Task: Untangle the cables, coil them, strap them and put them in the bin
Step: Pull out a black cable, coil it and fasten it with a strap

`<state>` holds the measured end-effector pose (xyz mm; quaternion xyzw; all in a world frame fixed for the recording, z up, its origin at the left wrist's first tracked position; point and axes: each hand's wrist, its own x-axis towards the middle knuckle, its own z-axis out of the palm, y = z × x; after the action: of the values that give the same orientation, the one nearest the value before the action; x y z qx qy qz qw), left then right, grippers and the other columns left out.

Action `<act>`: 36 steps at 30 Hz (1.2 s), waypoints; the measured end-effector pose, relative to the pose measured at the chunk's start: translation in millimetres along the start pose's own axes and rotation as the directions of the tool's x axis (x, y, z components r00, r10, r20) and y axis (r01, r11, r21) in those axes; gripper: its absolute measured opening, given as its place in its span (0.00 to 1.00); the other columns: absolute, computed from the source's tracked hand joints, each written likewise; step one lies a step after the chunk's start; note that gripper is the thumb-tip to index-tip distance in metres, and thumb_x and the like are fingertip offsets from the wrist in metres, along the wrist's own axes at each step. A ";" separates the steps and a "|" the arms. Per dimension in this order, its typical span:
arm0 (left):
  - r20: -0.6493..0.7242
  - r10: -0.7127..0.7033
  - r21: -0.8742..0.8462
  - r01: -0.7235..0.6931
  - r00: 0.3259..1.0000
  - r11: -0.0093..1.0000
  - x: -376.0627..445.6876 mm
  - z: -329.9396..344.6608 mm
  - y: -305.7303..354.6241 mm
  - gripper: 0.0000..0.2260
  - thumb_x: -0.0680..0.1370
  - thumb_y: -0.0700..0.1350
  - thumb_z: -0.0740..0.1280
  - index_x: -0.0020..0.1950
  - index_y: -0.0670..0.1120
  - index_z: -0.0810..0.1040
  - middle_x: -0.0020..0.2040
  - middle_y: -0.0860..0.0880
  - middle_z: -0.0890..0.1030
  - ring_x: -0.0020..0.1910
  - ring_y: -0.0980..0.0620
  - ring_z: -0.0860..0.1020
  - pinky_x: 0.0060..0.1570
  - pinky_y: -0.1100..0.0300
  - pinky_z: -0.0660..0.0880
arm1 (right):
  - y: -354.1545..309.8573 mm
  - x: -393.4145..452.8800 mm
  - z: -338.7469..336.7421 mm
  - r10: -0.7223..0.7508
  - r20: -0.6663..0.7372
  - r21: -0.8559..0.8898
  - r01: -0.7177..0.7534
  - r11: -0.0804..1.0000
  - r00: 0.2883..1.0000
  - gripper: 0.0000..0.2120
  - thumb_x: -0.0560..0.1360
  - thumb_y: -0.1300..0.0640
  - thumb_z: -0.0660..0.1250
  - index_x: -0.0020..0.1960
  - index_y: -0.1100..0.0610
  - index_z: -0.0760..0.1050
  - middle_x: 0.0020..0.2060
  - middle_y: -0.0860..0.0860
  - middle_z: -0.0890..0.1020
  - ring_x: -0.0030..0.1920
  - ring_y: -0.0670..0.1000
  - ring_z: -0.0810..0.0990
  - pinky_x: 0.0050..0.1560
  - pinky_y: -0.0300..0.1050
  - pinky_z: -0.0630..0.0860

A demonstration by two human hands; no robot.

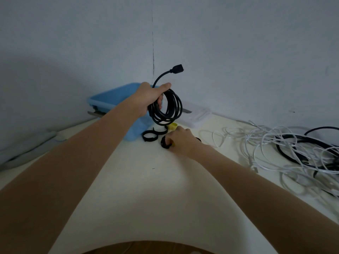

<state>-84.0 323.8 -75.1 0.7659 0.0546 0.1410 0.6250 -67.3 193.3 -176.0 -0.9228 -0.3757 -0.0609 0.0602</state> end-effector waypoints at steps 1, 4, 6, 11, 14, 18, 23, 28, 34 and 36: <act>-0.017 0.012 -0.005 -0.012 1.000 1.000 0.5 0.5 0.3 0.16 0.76 0.50 0.68 0.34 0.43 0.70 0.26 0.48 0.70 0.18 0.57 0.69 0.32 0.61 0.74 | 1.7 -0.1 -1.3 -0.002 -0.034 0.064 0.004 0.998 0.999 0.08 0.75 0.64 0.61 0.50 0.59 0.77 0.50 0.55 0.78 0.55 0.55 0.73 0.51 0.44 0.67; -0.095 0.045 -0.038 -0.049 0.994 0.998 2.8 4.8 3.6 0.17 0.76 0.50 0.69 0.32 0.42 0.71 0.23 0.48 0.70 0.18 0.56 0.70 0.35 0.58 0.75 | 9.6 -3.3 -14.0 0.076 -0.199 0.363 0.002 0.932 0.977 0.07 0.73 0.67 0.64 0.48 0.64 0.80 0.46 0.58 0.82 0.51 0.56 0.78 0.51 0.41 0.71; -0.145 0.060 -0.046 -0.067 0.988 0.997 3.4 7.1 6.4 0.17 0.76 0.51 0.69 0.33 0.42 0.71 0.25 0.47 0.71 0.19 0.56 0.70 0.36 0.58 0.75 | 14.2 -6.1 -26.9 0.163 -0.257 0.504 -0.012 0.864 0.953 0.05 0.74 0.68 0.63 0.46 0.64 0.78 0.47 0.58 0.82 0.49 0.55 0.80 0.46 0.34 0.70; -0.168 0.089 -0.004 -0.091 0.982 0.996 -0.1 19.2 12.3 0.17 0.76 0.51 0.68 0.34 0.42 0.71 0.27 0.47 0.71 0.21 0.55 0.71 0.27 0.64 0.74 | 27.3 -20.9 -65.7 0.352 -0.147 0.830 -0.078 0.553 0.925 0.11 0.76 0.69 0.59 0.38 0.56 0.68 0.33 0.56 0.80 0.34 0.51 0.75 0.38 0.34 0.72; -0.124 0.073 -0.009 -0.075 0.990 0.997 -2.5 31.8 13.5 0.16 0.76 0.50 0.68 0.35 0.41 0.72 0.28 0.46 0.72 0.25 0.53 0.71 0.27 0.65 0.74 | 37.4 -43.8 -87.8 0.396 -0.105 0.947 -0.030 0.320 0.912 0.10 0.76 0.69 0.59 0.38 0.60 0.70 0.27 0.53 0.73 0.27 0.50 0.70 0.33 0.39 0.72; -0.005 0.055 0.045 -0.055 0.998 0.997 -4.9 59.9 10.3 0.16 0.76 0.51 0.68 0.37 0.41 0.72 0.29 0.46 0.73 0.26 0.52 0.72 0.36 0.58 0.76 | 61.1 -78.1 -110.7 0.370 -0.046 0.977 -0.034 0.209 0.928 0.08 0.78 0.65 0.61 0.40 0.59 0.71 0.28 0.51 0.72 0.22 0.44 0.60 0.22 0.34 0.59; 0.329 -0.056 0.248 -0.029 0.943 0.968 -19.6 107.7 9.9 0.15 0.75 0.50 0.70 0.36 0.41 0.73 0.26 0.47 0.71 0.21 0.54 0.70 0.26 0.63 0.73 | 89.4 -116.9 -143.2 0.386 -0.189 0.943 0.057 0.329 0.903 0.07 0.77 0.68 0.61 0.44 0.59 0.74 0.36 0.54 0.83 0.20 0.43 0.58 0.19 0.34 0.55; 0.549 -0.147 0.340 -0.059 0.823 0.939 -35.9 145.1 15.8 0.14 0.75 0.49 0.70 0.36 0.42 0.72 0.23 0.51 0.69 0.21 0.56 0.67 0.25 0.64 0.72 | 95.4 -128.2 -157.2 0.191 -0.421 0.321 -0.051 0.946 0.887 0.09 0.77 0.64 0.63 0.54 0.59 0.80 0.44 0.47 0.82 0.35 0.34 0.76 0.42 0.28 0.67; 0.644 -0.109 0.166 0.001 0.758 0.986 -40.6 151.8 27.6 0.14 0.77 0.52 0.66 0.39 0.43 0.72 0.24 0.54 0.66 0.22 0.57 0.65 0.28 0.64 0.70 | 105.7 -137.2 -144.9 0.235 -0.124 0.025 -0.233 0.972 0.964 0.20 0.75 0.47 0.65 0.59 0.60 0.76 0.49 0.54 0.81 0.44 0.51 0.76 0.43 0.40 0.66; 0.628 -0.096 0.086 0.054 0.772 0.995 -43.1 152.5 32.6 0.17 0.77 0.57 0.63 0.39 0.43 0.72 0.24 0.54 0.65 0.22 0.58 0.64 0.27 0.65 0.70 | 107.6 -144.0 -143.9 0.279 -0.094 0.064 -0.274 0.960 0.956 0.17 0.76 0.49 0.65 0.55 0.62 0.76 0.43 0.56 0.79 0.40 0.51 0.73 0.36 0.42 0.62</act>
<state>-84.8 162.0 -77.0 0.7853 -0.1231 -0.1508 0.5877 -103.8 -4.5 -63.9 -0.9601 -0.2408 -0.0895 0.1102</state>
